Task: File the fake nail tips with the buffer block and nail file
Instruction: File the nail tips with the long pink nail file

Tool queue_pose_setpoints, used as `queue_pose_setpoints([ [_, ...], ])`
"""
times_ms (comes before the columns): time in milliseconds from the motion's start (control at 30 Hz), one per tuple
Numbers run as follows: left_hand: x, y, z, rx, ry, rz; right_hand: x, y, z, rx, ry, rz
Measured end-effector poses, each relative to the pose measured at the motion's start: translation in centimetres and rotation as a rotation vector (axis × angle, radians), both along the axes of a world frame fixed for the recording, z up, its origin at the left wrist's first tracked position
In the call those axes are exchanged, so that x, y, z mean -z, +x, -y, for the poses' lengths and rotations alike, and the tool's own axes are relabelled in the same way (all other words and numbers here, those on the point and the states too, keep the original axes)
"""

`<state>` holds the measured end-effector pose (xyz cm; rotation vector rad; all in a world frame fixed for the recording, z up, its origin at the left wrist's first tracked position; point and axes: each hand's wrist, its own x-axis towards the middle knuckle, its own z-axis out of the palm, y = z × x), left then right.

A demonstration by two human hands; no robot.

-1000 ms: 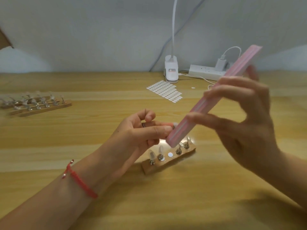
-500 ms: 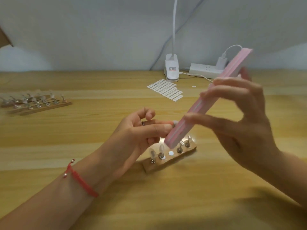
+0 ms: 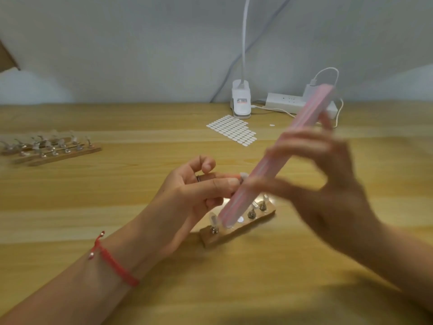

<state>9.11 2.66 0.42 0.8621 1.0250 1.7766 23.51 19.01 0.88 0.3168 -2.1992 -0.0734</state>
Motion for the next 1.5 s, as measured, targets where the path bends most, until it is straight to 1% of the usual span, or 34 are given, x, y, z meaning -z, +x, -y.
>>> queue_pose_setpoints([
  [67, -0.1, 0.0, 0.1, -0.001, -0.009, -0.007, -0.3, 0.1, -0.2, 0.038, -0.070, -0.011],
  [133, 0.0, 0.3, 0.0, -0.010, -0.026, -0.020, 1.3, 0.0, 1.4, -0.065, 0.023, 0.065],
  [167, 0.1, 0.3, -0.1, -0.012, -0.026, -0.017, 1.7, -0.1, 2.0, -0.105, 0.090, 0.084],
  [200, 0.1, 0.3, -0.1, -0.013, -0.022, -0.013, 1.5, -0.1, 1.7, -0.111, 0.116, 0.081],
  [233, 0.1, 0.2, -0.1, -0.015, -0.019, -0.012, 0.7, -0.1, 0.6, -0.066, 0.079, 0.068],
  [300, 0.1, -0.1, 0.0, -0.022, -0.025, -0.013, -0.8, -0.1, -1.1, 0.036, -0.057, 0.000],
  [333, 0.1, -0.1, 0.0, -0.020, -0.028, -0.008, -0.6, -0.1, -1.0, 0.037, -0.086, -0.006],
  [367, 0.2, 0.0, 0.0, -0.017, -0.030, -0.002, 0.3, -0.1, -0.2, -0.009, -0.064, 0.022],
  [433, 0.3, 0.1, 0.0, -0.017, -0.024, -0.001, 1.8, -0.3, 1.7, -0.126, 0.059, 0.083],
  [467, 0.3, 0.1, 0.0, -0.018, -0.019, -0.001, 1.8, -0.4, 1.7, -0.142, 0.078, 0.083],
  [567, 0.3, -0.2, 0.0, -0.009, -0.015, -0.002, -0.4, -0.4, -0.9, 0.004, -0.060, 0.009],
  [600, 0.3, -0.2, 0.0, -0.009, -0.021, -0.003, -0.3, -0.3, -0.9, 0.016, -0.077, 0.013],
  [667, 0.4, 0.1, -0.1, -0.009, -0.026, 0.003, 1.4, -0.2, 0.8, -0.088, -0.010, 0.083],
  [733, 0.4, 0.2, -0.1, -0.011, -0.024, 0.008, 1.9, -0.2, 1.6, -0.165, 0.076, 0.098],
  [833, 0.3, 0.0, -0.1, -0.023, -0.027, 0.019, -0.3, -0.2, -0.8, 0.003, -0.064, 0.019],
  [867, 0.3, 0.0, -0.1, -0.026, -0.030, 0.022, -0.2, -0.3, -0.8, 0.018, -0.089, 0.019],
  [900, 0.4, 0.0, -0.2, -0.029, -0.034, 0.018, 0.4, -0.2, -0.1, -0.023, -0.066, 0.042],
  [967, 0.6, 0.2, -0.2, -0.028, -0.034, 0.016, 2.0, -0.2, 1.8, -0.139, 0.070, 0.094],
  [1000, 0.5, 0.2, -0.2, -0.024, -0.027, 0.016, 2.1, -0.2, 2.0, -0.155, 0.113, 0.088],
  [1033, 0.5, 0.2, -0.2, -0.017, -0.015, 0.009, 1.5, -0.3, 1.3, -0.122, 0.095, 0.069],
  [1133, 0.4, 0.0, -0.2, -0.004, -0.009, 0.020, 0.1, -0.4, -0.4, -0.005, -0.055, -0.014],
  [1167, 0.5, 0.0, -0.2, -0.012, -0.016, 0.032, 0.8, -0.4, 0.1, -0.035, -0.055, -0.001],
  [1233, 0.7, 0.2, -0.2, -0.021, -0.027, 0.026, 2.3, -0.3, 1.9, -0.157, 0.048, 0.057],
  [1267, 0.7, 0.3, -0.2, -0.019, -0.024, 0.013, 2.3, -0.3, 2.0, -0.183, 0.095, 0.060],
  [1300, 0.6, 0.3, -0.2, -0.017, -0.017, -0.001, 1.7, -0.3, 1.4, -0.155, 0.081, 0.049],
  [1400, 0.3, 0.2, -0.2, -0.022, -0.013, -0.009, 0.1, -0.4, -0.5, -0.015, -0.040, -0.015],
  [1433, 0.4, 0.2, -0.3, -0.027, -0.015, 0.001, 0.6, -0.3, -0.1, -0.035, -0.034, 0.000],
  [1500, 0.5, 0.4, -0.2, -0.044, -0.024, 0.009, 1.9, -0.2, 1.8, -0.142, 0.057, 0.064],
])
